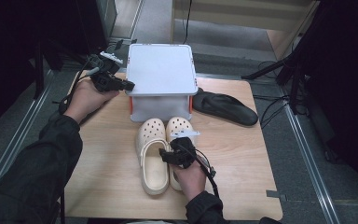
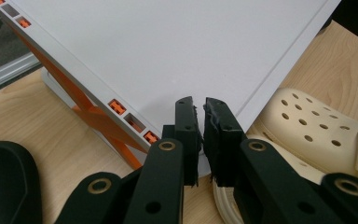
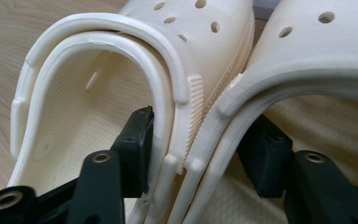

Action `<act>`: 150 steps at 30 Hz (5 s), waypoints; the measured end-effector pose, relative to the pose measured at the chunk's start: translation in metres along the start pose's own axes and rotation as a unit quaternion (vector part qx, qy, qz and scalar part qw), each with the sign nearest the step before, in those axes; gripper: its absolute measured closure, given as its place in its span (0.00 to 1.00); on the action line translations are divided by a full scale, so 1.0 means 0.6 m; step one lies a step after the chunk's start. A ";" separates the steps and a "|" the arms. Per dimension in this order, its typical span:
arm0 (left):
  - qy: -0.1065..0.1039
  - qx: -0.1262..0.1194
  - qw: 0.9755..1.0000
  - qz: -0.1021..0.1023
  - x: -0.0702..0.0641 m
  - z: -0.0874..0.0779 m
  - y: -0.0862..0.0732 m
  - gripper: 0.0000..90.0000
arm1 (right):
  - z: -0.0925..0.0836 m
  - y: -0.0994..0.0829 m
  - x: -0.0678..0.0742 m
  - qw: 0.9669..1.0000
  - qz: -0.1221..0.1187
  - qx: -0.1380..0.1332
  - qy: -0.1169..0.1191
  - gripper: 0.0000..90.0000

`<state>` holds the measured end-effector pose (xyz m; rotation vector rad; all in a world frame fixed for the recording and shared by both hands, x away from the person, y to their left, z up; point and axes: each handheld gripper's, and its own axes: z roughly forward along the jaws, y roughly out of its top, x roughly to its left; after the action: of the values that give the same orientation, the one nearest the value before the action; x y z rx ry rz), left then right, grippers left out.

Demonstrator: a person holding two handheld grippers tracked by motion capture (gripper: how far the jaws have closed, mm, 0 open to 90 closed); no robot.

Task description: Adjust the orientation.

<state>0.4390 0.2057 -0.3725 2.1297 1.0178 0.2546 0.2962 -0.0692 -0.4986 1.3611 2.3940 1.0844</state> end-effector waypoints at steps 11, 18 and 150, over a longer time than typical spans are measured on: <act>0.003 0.005 1.000 0.001 -0.002 0.000 0.002 0.93 | -0.010 0.000 -0.013 1.000 0.007 -0.001 0.000 0.72; 0.002 0.008 1.000 -0.006 -0.001 0.001 0.004 0.94 | -0.014 0.001 -0.017 1.000 0.000 -0.010 0.000 0.73; 0.009 0.020 1.000 -0.014 0.001 0.000 0.007 1.00 | -0.026 0.056 -0.046 0.996 -0.033 -0.057 0.058 1.00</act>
<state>0.4419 0.2045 -0.3696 2.1506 1.0717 0.2419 0.3267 -0.0887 -0.4702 1.2034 2.3955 1.2935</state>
